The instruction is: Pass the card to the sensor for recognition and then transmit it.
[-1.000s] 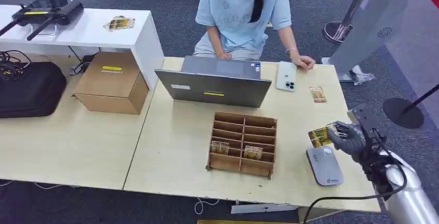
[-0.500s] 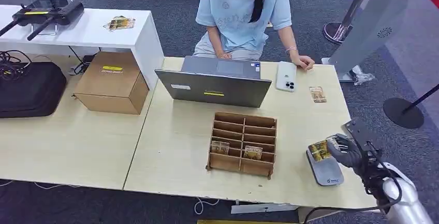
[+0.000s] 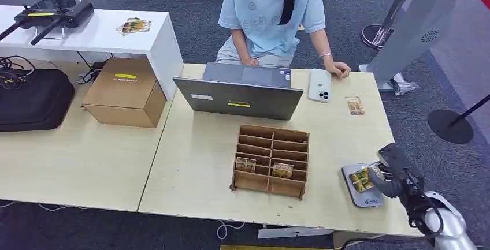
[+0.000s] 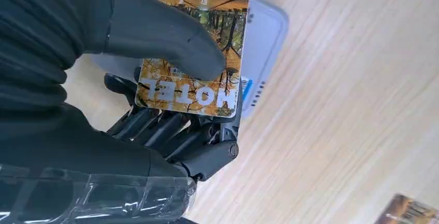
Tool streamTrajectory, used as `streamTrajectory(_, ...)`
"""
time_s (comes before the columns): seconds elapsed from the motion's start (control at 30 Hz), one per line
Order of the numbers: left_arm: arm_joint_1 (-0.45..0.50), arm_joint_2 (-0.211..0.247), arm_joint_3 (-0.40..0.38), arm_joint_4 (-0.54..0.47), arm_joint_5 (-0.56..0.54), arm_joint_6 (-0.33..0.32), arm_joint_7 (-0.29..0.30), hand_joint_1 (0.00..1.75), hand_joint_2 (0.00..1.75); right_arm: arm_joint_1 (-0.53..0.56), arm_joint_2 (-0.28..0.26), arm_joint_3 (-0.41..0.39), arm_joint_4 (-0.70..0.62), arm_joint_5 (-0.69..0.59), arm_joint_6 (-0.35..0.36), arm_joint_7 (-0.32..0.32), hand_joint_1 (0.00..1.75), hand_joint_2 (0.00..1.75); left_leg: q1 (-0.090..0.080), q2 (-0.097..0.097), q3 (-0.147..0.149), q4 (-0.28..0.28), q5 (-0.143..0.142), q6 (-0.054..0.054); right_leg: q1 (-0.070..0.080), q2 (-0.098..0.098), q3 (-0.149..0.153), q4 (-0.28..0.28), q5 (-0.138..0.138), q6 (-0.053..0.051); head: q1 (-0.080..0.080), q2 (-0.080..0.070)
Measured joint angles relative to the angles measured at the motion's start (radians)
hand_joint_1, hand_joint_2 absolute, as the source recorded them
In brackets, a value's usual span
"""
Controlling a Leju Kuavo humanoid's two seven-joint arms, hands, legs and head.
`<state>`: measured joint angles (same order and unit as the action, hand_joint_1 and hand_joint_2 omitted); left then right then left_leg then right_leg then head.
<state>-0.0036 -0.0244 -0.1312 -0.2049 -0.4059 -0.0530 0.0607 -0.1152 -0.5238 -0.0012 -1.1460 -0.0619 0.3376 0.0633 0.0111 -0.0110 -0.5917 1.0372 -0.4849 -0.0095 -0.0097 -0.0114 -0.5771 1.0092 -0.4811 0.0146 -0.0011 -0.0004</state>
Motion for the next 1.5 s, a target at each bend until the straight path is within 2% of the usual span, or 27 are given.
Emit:
streamTrajectory(0.23,0.0,0.0,0.0,0.0,-0.006,0.009,0.0,0.0,0.0,0.035,0.0,-0.004,-0.03,0.19,-0.074,0.064,1.75,1.75,0.0,0.001,0.001,0.0,0.0,0.0,0.0,0.001,0.0,0.0,0.0,0.0,0.0,0.0)
streamTrajectory(0.3,0.0,0.0,0.0,0.0,-0.01,0.01,0.0,0.0,0.0,0.049,0.0,-0.008,-0.045,0.235,-0.076,0.074,1.75,1.75,0.0,0.001,0.0,0.0,0.0,0.0,0.0,0.001,0.0,0.0,0.0,0.0,0.0,0.0)
streamTrajectory(0.47,-0.001,0.0,0.0,0.0,-0.015,0.01,0.0,0.0,0.0,0.074,-0.001,-0.023,-0.071,0.253,-0.066,0.077,1.75,1.75,0.0,0.002,0.001,0.0,0.0,0.0,0.0,0.002,0.0,0.0,0.0,0.0,0.0,0.0)
streamTrajectory(0.87,-0.002,0.0,0.0,0.0,-0.025,0.011,0.0,0.0,0.0,0.09,-0.002,-0.074,-0.132,0.145,-0.066,0.004,1.75,1.75,0.0,0.002,0.0,0.0,0.0,0.0,0.0,0.001,0.0,0.0,0.0,0.0,0.0,0.0)
streamTrajectory(0.97,-0.002,0.0,0.0,0.0,-0.029,0.011,-0.006,0.0,0.0,0.076,0.0,-0.076,-0.153,0.196,-0.122,-0.05,1.75,1.75,0.0,0.002,0.0,0.0,0.0,0.0,0.0,0.002,0.0,0.0,0.0,0.0,0.0,0.0)
streamTrajectory(1.03,-0.003,-0.001,0.0,0.0,-0.035,0.011,-0.008,0.0,0.0,0.042,0.0,-0.073,-0.168,0.305,-0.211,-0.073,1.75,1.75,0.0,0.003,0.0,0.0,0.0,0.0,0.0,0.003,0.0,0.0,0.0,0.0,0.0,0.0)
streamTrajectory(1.13,-0.005,-0.005,0.0,0.0,-0.045,0.011,-0.008,0.0,0.0,-0.044,-0.002,-0.06,-0.187,0.505,-0.329,-0.066,1.75,1.75,0.0,0.007,0.001,0.0,0.0,0.0,0.0,0.005,0.0,0.0,0.001,0.0,0.0,0.0)
streamTrajectory(1.3,-0.019,-0.012,0.0,0.0,-0.079,-0.005,-0.009,0.0,0.0,-0.22,-0.007,0.008,-0.185,0.709,-0.413,-0.091,1.75,1.75,0.0,0.007,0.001,0.0,0.001,0.001,0.0,0.006,0.0,0.001,0.002,0.001,0.0,0.0)
streamTrajectory(1.5,-0.051,-0.014,-0.003,0.0,-0.122,-0.04,-0.005,0.0,0.0,-0.505,0.001,0.188,-0.081,0.916,-0.496,-0.135,1.75,1.75,0.0,0.007,0.001,0.0,0.003,0.001,0.0,0.006,0.0,0.002,0.003,0.001,0.0,0.0)
